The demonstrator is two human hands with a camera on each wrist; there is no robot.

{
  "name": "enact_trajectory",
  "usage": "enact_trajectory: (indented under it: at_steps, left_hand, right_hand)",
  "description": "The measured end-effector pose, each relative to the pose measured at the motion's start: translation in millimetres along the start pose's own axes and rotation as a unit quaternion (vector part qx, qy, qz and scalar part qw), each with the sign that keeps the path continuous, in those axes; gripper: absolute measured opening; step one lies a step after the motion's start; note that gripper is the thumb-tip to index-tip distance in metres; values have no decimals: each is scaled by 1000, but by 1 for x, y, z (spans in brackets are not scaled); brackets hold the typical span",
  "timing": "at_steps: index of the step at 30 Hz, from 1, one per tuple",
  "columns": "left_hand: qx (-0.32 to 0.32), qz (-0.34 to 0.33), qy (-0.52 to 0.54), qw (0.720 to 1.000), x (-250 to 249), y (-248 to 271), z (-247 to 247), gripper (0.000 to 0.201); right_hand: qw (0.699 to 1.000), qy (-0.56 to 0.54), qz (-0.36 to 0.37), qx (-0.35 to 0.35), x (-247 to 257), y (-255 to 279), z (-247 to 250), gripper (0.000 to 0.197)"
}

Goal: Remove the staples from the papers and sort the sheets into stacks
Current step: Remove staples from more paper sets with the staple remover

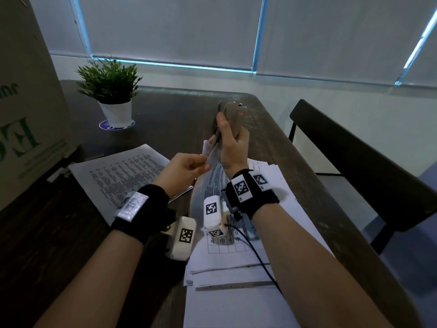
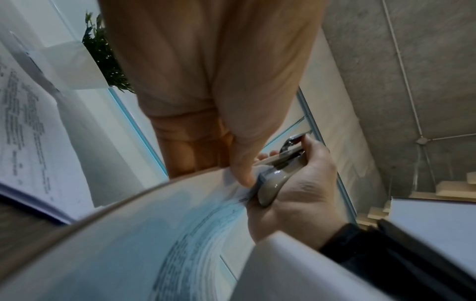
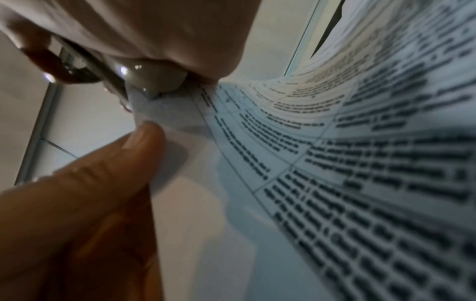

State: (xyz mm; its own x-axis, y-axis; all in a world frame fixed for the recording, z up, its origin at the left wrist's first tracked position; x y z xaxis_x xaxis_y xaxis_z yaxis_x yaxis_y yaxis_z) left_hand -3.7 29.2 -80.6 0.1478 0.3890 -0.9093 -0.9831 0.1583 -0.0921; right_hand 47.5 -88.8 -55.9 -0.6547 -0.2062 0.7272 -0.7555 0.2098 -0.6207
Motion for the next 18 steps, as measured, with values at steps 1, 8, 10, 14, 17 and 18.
enact_trajectory:
  at_steps: [1, 8, 10, 14, 17, 18]
  left_hand:
    - [4, 1, 0, 1000, 0, 0, 0, 19]
    - [37, -13, -7, 999, -7, 5, -4, 16]
    - [41, -11, -12, 999, -6, 5, -3, 15]
    - [40, -5, -13, 999, -5, 3, -5, 17]
    - [1, 23, 2, 1000, 3, -2, 0, 30]
    - [-6, 29, 2, 1000, 6, -3, 1, 31]
  right_hand:
    - [1000, 3, 7, -5, 0, 0, 0, 36]
    - [999, 13, 10, -41, 1, 0, 2, 35]
    - [999, 20, 4, -38, 1, 0, 1, 39]
    - [999, 25, -14, -41, 2, -1, 3, 32]
    - [998, -20, -55, -36, 3, -2, 5, 29]
    - [997, -42, -65, -30, 4, -3, 6, 28]
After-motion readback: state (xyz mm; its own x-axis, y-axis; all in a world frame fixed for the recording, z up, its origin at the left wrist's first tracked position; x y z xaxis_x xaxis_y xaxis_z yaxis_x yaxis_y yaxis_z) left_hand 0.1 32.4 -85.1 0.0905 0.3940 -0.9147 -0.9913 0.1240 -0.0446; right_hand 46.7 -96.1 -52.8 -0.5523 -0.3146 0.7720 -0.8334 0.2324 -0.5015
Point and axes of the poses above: each hand's wrist, its own y-axis away from the middle knuckle, its own z-axis out of the back of the hand, x = y × z, the point moved 4 cm from there along -y, towards the middle knuckle, and after that the axes turned 10 degrees about z, right-handed, at the moved point
